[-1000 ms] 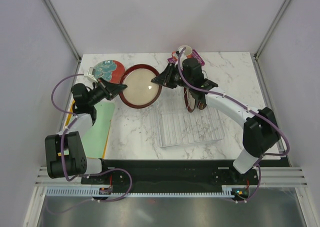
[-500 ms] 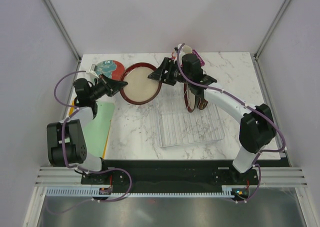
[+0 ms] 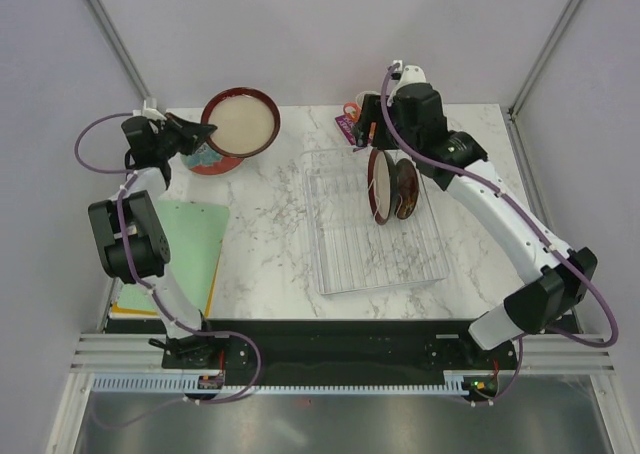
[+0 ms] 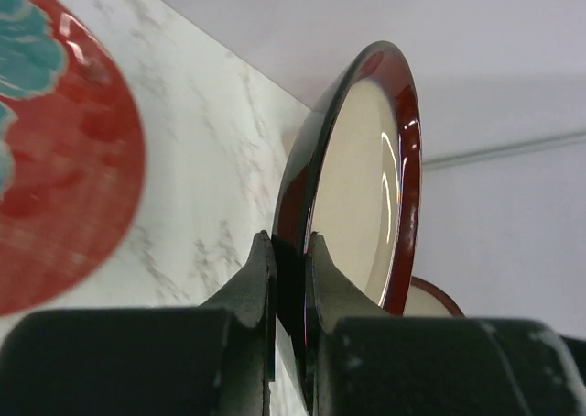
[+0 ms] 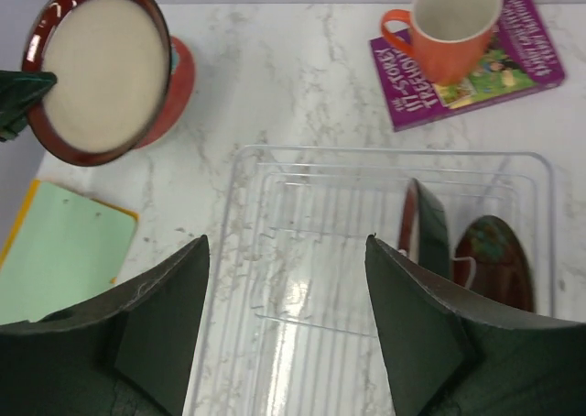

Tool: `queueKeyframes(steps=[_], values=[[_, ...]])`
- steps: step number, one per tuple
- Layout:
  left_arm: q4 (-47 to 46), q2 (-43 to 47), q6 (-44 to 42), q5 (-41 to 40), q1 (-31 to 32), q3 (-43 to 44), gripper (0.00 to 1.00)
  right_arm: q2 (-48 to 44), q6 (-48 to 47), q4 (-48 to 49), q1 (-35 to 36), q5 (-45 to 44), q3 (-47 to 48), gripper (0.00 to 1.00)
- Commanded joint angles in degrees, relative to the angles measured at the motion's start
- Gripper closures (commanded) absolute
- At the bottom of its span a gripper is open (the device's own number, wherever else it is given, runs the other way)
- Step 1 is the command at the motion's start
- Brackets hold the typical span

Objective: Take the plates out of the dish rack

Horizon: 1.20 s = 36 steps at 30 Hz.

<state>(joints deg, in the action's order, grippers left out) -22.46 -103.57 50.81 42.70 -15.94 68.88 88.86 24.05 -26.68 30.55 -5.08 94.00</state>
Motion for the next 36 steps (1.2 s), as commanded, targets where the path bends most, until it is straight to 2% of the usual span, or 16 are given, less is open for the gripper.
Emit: queueKeyframes(steps=[1, 5, 11, 17, 23, 29, 35, 36], values=[[1.54, -6.36, -3.26, -3.85, -1.19, 8.89, 0.98, -4.91, -7.0, -8.47, 0.13, -11.69, -1.18, 0.25], [3.91, -13.66, -5.09, -5.69, -1.81, 15.65, 0.98, -6.42, -8.76, -11.54, 0.13, -16.09, -2.24, 0.25], [5.85, -18.16, -8.52, -9.82, -2.86, 19.62, 0.98, -6.68, -10.78, -13.4, 0.04, -19.7, -4.96, 0.27], [4.44, -21.49, -7.65, -10.97, -5.32, 20.59, 0.98, -7.03, -10.43, -12.7, 0.04, -19.18, -8.12, 0.27], [3.12, -26.5, -4.84, -8.08, -9.01, 22.44, 0.98, -6.95, -9.38, -12.0, 0.13, -16.01, -10.15, 0.27], [4.35, -26.69, -7.48, -9.82, -9.19, 19.72, 0.98, -6.16, -9.03, -12.26, 0.48, -16.89, -10.32, 0.27], [6.2, -26.6, -7.56, -11.23, -9.28, 18.13, 0.68, -3.26, -11.22, -14.01, 2.24, -23.2, -8.48, 0.27], [6.2, -26.07, -7.48, -11.58, -9.19, 17.69, 0.47, -2.82, -11.57, -14.19, 2.59, -23.65, -8.3, 0.27]])
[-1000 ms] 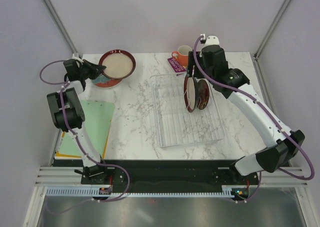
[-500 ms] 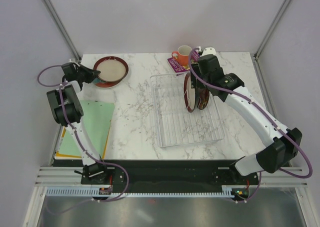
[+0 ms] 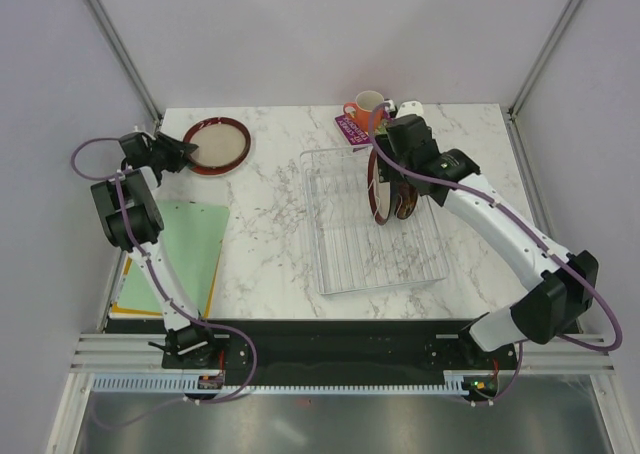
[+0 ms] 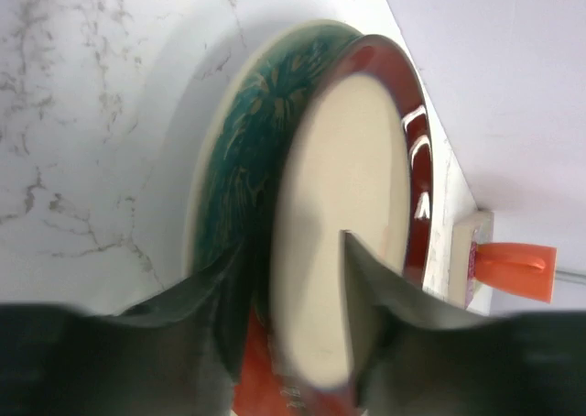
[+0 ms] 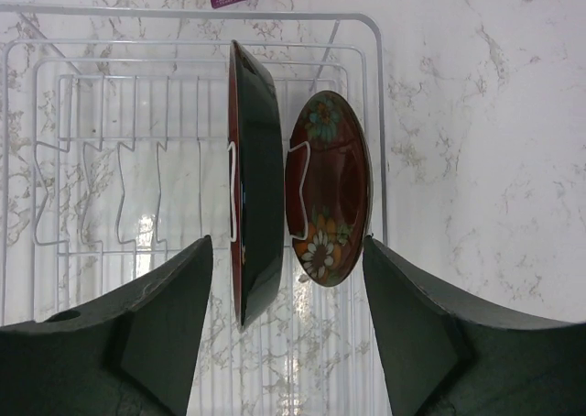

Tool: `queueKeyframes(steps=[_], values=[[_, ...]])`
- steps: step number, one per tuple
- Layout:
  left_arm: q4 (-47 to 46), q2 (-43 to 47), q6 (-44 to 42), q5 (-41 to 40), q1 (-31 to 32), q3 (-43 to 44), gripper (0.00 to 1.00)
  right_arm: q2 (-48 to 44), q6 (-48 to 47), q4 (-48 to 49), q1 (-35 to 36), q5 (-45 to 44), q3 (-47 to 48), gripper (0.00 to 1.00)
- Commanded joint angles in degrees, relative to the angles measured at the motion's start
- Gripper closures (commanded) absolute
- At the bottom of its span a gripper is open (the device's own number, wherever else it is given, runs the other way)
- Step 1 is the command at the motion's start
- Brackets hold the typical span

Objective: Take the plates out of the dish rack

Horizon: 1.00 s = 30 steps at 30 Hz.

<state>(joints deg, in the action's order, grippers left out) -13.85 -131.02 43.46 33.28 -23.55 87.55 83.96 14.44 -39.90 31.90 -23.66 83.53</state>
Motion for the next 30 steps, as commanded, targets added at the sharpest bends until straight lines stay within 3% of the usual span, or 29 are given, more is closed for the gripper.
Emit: queueKeyframes(steps=[1, 3, 13, 20, 24, 25, 26, 28, 29, 30], values=[[-2.15, 1.56, -0.39, -2.42, -1.59, -1.15, 0.31, 2.52, -2.13, -1.06, 1.5, -6.04, 2.17, 0.27], [0.65, 2.17, -0.83, -3.22, -1.67, -0.45, 0.01, 3.66, -2.57, -1.14, 2.46, -8.94, 2.17, 0.27], [6.72, 7.18, -1.27, -8.48, -1.58, -2.46, 0.0, 8.93, -3.54, -1.15, 5.1, -16.41, 3.57, 0.29], [10.59, 12.28, -4.35, -13.94, -0.36, -4.58, 0.0, 12.36, -4.33, 0.26, 6.24, -20.28, 4.1, 0.52], [17.26, 11.5, -7.95, -16.49, 0.78, -0.38, 0.0, 14.21, -4.51, -0.18, 6.95, -21.69, 4.72, 0.55], [19.8, 11.23, -8.65, -17.62, 0.87, 0.16, 0.0, 14.47, -4.5, -0.18, 6.95, -22.04, 4.8, 0.58], [21.04, 11.14, -8.74, -18.42, 1.05, 0.51, 0.0, 15.0, -4.42, -0.09, 7.12, -22.04, 4.8, 0.71], [22.1, 11.31, -8.57, -19.73, 1.05, 0.78, 0.0, 15.53, -4.33, -0.53, 7.21, -22.13, 5.33, 0.79], [22.72, 11.4, -8.74, -19.92, 1.31, 0.87, 0.0, 15.88, -4.33, -0.53, 7.39, -22.48, 5.42, 0.94], [23.77, 11.14, -9.18, -19.92, 1.4, 2.09, 0.0, 15.97, -4.33, -0.53, 7.47, -23.09, 5.59, 1.0]])
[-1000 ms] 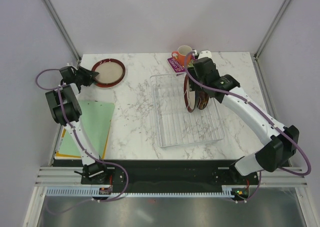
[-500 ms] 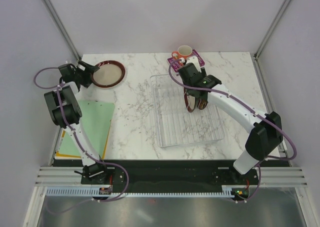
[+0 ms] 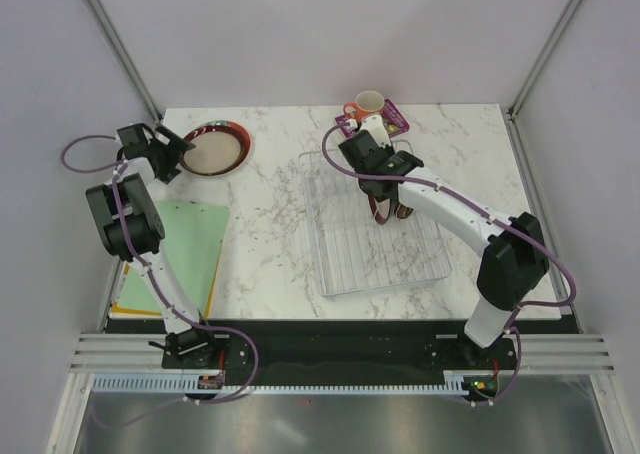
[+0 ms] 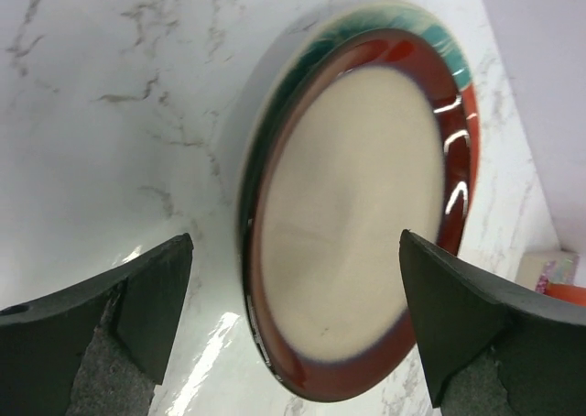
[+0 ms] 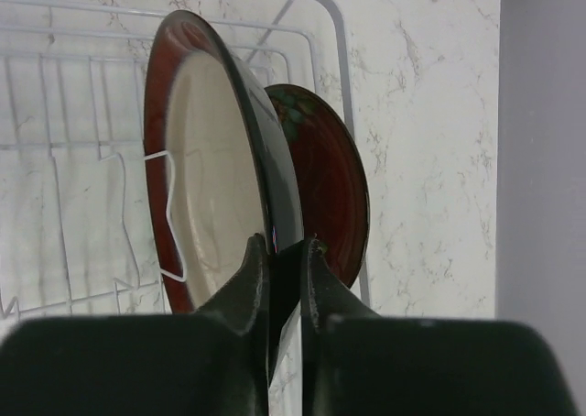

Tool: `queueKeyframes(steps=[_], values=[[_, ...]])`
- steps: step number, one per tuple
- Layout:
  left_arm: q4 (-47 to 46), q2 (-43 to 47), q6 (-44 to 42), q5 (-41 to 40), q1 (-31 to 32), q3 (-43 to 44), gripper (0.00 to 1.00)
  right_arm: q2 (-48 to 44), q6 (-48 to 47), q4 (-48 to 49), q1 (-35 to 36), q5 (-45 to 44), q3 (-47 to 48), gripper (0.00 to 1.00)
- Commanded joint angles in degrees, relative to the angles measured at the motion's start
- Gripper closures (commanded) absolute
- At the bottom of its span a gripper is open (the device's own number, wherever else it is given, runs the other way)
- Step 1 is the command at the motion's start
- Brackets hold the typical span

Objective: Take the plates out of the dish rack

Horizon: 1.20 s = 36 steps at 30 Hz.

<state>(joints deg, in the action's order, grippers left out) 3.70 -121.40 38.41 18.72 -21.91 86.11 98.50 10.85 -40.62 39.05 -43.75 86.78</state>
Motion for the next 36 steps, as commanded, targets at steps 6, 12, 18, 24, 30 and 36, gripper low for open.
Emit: queueKeyframes(steps=[6, 12, 18, 24, 30, 36], values=[[13.35, 1.34, -4.75, -9.22, 1.08, 6.89, 0.0, 1.78, -1.53, -1.12, 4.01, -11.96, 6.02, 1.0], [14.4, 7.84, -4.32, -12.66, 2.84, 4.17, 0.0, 1.96, -2.94, -3.06, 6.92, -24.88, 9.54, 1.0], [14.4, 16.71, -4.92, -13.01, 6.09, 0.73, 0.0, 0.12, -3.38, -4.2, 8.06, -29.38, 11.3, 1.0], [13.88, 26.11, -5.72, -7.13, 11.27, -5.41, 0.0, -5.24, -1.1, -7.27, 9.29, -24.03, 14.9, 1.0], [4.04, 34.99, -1.68, 7.53, 15.4, -16.92, 0.0, -11.03, 2.77, -10.27, 10.17, -13.5, 18.07, 1.0], [-11.31, 45.19, 4.56, 16.59, 19.88, -30.19, 0.0, -15.69, 4.44, -6.42, 10.17, 2.05, 18.25, 1.0]])
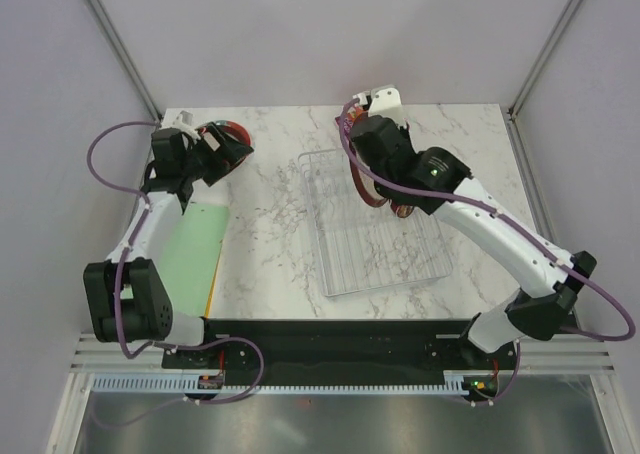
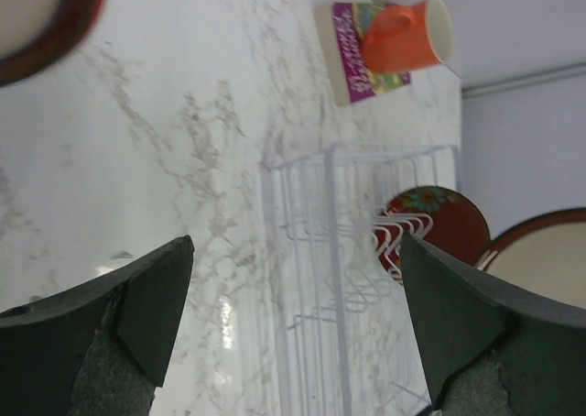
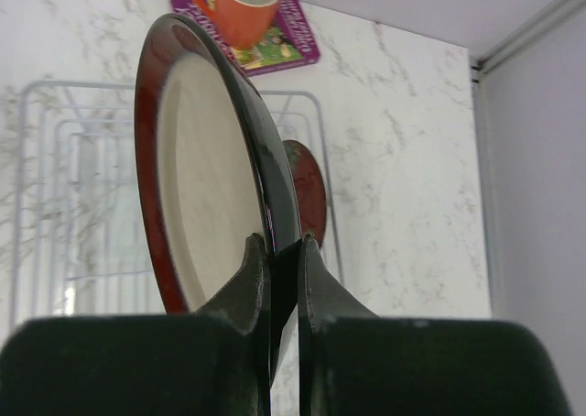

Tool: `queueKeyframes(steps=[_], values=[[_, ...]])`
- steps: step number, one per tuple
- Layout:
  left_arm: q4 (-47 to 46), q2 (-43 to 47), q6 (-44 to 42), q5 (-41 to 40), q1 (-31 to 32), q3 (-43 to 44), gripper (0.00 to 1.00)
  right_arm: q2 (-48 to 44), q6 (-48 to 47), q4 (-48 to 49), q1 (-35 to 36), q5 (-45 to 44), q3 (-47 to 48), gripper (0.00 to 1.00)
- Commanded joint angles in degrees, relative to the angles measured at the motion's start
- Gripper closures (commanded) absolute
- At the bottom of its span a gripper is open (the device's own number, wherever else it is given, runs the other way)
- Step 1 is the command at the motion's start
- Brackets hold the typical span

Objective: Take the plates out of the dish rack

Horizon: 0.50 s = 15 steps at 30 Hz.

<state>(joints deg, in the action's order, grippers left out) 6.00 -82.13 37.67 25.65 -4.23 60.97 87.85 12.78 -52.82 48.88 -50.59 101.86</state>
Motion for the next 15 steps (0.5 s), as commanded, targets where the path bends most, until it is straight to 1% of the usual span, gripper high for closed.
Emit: queueKeyframes(steps=[1, 3, 4, 5, 6, 7, 10, 15], values=[[-14.78, 7.06, 6.0, 10.2, 2.64, -7.59, 0.0, -5.5, 2.6, 6.84, 0.25, 11.1, 2.64, 1.0], [-20.11, 9.43, 8.72, 12.39, 3.35, -10.24, 0.0, -6.72, 4.26, 9.57, 0.25, 14.53, 1.85, 1.0], [-23.11, 10.31, 10.13, 13.45, 3.35, -13.3, 0.0, -6.99, 4.8, 10.45, -0.01, 18.03, 1.06, 1.0], [-25.84, 11.89, 13.45, 14.51, 3.44, -14.99, 0.0, -7.43, 5.67, 12.37, -0.1, 19.55, 0.45, 1.0], [-30.56, 12.6, 14.96, 15.73, 3.61, -16.4, 0.0, -8.22, 6.46, 13.52, -0.19, 21.22, -0.26, 1.0], [-32.35, 13.3, 16.02, 16.18, 3.61, -18.67, 0.0, -8.57, 8.21, 14.66, -0.71, 25.06, -2.09, 1.0], [-34.12, 16.29, 17.44, 16.1, 3.61, -21.15, 0.0, -10.07, 11.38, 20.11, -1.86, 29.74, -6.39, 1.0], [-36.32, 20.24, 20.25, 18.12, 3.53, -23.61, 0.0, -11.56, 16.22, 30.04, -5.11, 40.38, -12.38, 1.0]])
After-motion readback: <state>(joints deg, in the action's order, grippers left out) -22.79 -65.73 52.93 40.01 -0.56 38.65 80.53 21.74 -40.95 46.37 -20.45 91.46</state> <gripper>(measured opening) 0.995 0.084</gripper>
